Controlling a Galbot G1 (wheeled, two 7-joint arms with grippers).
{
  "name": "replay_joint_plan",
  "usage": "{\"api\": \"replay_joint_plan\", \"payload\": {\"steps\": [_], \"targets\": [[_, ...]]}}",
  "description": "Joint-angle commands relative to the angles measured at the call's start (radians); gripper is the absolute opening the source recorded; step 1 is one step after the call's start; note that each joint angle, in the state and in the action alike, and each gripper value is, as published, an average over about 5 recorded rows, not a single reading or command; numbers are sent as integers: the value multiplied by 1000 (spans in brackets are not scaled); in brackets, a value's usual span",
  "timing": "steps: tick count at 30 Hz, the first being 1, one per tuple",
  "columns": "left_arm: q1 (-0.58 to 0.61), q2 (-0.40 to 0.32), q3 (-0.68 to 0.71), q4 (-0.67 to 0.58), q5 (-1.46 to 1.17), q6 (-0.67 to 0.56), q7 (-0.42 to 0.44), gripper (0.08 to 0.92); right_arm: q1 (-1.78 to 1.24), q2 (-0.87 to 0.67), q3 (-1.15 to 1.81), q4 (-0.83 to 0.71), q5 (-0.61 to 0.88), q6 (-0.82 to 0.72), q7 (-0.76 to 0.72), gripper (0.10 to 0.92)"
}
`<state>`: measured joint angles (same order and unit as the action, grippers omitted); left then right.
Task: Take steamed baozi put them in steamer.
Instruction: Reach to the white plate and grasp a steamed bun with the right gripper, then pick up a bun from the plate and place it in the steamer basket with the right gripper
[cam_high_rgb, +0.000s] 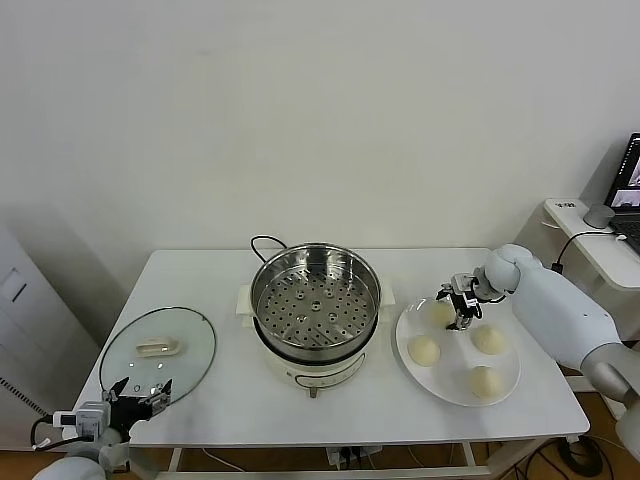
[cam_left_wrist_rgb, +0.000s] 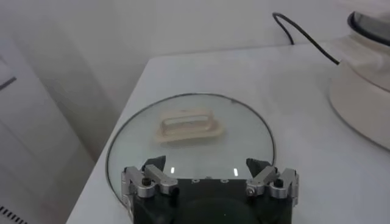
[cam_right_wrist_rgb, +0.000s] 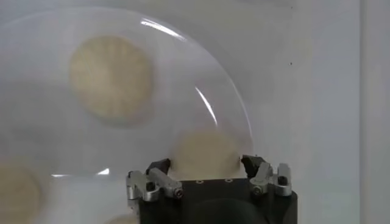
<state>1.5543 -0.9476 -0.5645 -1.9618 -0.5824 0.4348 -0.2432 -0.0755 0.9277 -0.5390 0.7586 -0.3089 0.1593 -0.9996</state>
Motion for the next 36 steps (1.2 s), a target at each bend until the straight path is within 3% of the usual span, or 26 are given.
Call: {"api": "replay_joint_plan", "payload": {"steps": [1, 7, 16, 23, 29, 36], "targets": [[1, 0, -1, -2, 1, 0, -1, 823, 1, 17, 3, -17, -13, 5, -5, 573], [9, -2, -7, -4, 1, -1, -4, 823, 73, -41, -90, 75, 60, -13, -25, 511], [17, -2, -11, -4, 0, -3, -8, 823, 507, -163, -406, 347, 368, 19, -88, 517], [13, -7, 1, -10, 4, 0, -9, 823, 668, -13, -428, 285, 453, 331, -184, 519], [13, -8, 4, -16, 7, 2, -10, 823, 671, 159, -377, 204, 398, 628, -233, 526], [16, -7, 4, -16, 8, 2, -12, 823, 622, 313, -345, 172, 272, 713, -216, 526]]}}
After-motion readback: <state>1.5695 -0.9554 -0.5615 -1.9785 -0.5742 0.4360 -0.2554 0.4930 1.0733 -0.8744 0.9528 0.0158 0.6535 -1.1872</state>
